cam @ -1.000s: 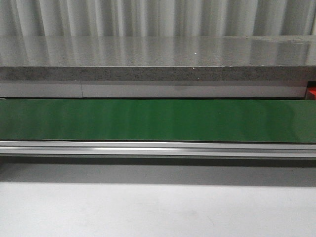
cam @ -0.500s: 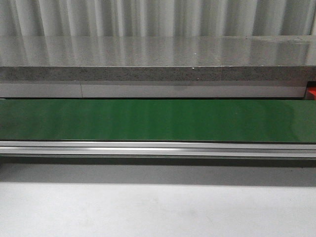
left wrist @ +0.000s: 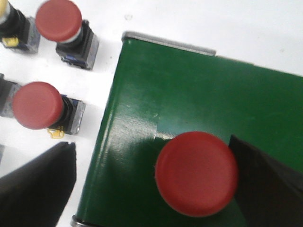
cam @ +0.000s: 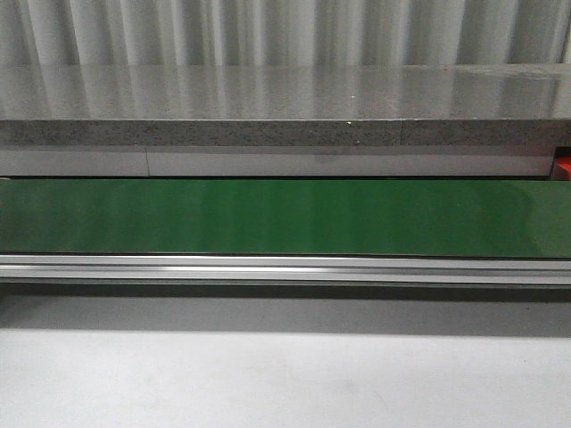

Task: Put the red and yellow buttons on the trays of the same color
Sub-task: 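Set the red button on the belt start and open the left gripper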

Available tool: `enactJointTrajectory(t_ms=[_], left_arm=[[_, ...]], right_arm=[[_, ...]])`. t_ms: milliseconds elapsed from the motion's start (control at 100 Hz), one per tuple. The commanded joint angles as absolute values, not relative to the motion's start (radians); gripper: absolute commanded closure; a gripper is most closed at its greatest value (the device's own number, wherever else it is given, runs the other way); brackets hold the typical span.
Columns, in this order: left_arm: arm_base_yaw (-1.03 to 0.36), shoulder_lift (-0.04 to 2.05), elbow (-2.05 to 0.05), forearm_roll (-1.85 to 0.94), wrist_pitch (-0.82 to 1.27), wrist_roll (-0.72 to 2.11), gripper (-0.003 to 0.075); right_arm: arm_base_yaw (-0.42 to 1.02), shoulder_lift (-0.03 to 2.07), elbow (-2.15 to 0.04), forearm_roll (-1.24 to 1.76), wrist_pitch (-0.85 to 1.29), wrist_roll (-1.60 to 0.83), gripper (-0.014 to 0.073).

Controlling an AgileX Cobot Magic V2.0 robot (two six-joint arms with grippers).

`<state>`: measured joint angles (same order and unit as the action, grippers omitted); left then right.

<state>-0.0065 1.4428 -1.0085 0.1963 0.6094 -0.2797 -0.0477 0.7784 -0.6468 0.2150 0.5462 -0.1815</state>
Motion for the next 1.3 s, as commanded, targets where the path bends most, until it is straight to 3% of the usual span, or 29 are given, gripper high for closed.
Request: enactJointTrajectory(t_ms=[0, 230, 530, 890, 1290], left_arm=[[0.008, 1.342, -1.049, 0.196, 0.586, -0.279, 0.0125], [0.201, 1.271, -1.059, 0.204, 0.682, -0.277, 0.0125], [0.429, 1.338, -1.02, 0.18, 0.638, -0.277, 0.0125], [0.444, 1.587, -1.034, 0.187, 0.564, -0.271, 0.0125], [0.468, 1.726, -1.114, 0.213, 0.537, -0.267, 0.0127]], right_arm=[[-0.046, 0.77, -0.67, 0.218, 0.489, -0.19, 0.0661], [-0.046, 0.77, -0.67, 0.218, 0.489, -0.19, 0.0661], [-0.045, 0.77, -0.67, 0.218, 0.489, -0.19, 0.0661], [-0.045, 0.77, -0.67, 0.218, 0.489, -0.19, 0.0661], [-0.045, 0.77, -0.67, 0.218, 0.49, -0.19, 0.0661]])
